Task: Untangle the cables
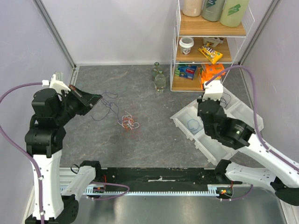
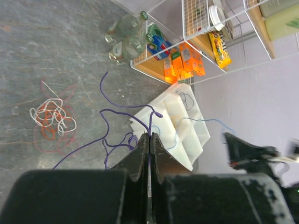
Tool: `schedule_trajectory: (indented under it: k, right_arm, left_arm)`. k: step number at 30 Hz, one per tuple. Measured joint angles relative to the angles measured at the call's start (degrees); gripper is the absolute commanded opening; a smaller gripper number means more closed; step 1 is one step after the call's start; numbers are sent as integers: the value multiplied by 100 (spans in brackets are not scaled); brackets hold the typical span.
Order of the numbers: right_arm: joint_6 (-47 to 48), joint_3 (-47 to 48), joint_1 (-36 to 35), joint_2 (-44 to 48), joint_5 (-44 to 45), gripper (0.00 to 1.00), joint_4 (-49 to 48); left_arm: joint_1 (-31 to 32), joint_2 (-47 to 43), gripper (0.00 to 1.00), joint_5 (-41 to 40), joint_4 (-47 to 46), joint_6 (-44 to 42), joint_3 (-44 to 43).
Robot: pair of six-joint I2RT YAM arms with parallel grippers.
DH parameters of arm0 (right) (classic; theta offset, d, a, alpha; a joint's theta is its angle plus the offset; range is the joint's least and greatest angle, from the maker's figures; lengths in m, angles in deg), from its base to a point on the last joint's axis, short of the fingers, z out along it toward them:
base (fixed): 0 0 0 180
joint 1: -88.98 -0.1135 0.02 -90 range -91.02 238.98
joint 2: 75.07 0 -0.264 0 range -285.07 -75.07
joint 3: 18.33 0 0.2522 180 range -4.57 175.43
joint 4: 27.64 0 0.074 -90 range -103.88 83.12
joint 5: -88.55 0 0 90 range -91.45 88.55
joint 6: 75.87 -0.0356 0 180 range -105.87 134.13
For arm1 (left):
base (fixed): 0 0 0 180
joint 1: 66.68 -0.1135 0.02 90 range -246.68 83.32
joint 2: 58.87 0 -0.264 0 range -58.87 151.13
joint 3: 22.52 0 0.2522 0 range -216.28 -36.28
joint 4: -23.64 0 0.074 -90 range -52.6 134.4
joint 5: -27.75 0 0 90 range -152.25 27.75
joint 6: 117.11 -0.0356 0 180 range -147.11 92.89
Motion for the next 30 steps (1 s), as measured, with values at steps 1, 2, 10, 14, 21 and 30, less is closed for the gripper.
schedule_trajectory:
  k: [1, 2, 10, 14, 21, 30]
  right_arm:
    - [-151, -271, 57, 20, -120, 0, -4]
    - [-262, -496, 129, 24, -229, 0, 17]
    - [-890, -1622, 1755, -481, -2299, 0, 280]
    - [-883, -1580, 1919, -863, -3425, 0, 280]
    - [-828, -1060, 1910, -629, -5101, 0, 264]
    - [-905, 46, 1910, 138, -5316, 0, 234]
  left_arm:
    - [0, 2, 2, 122, -52, 39, 48]
    - [0, 4, 2, 240, -107, 83, 114]
    - [0, 79, 2, 1145, -345, 365, 562]
    - [0, 68, 2, 1460, -433, 468, 704]
    - [0, -398, 2, 1657, -496, 632, 1224]
    - [0, -374, 2, 1895, -758, 824, 1423]
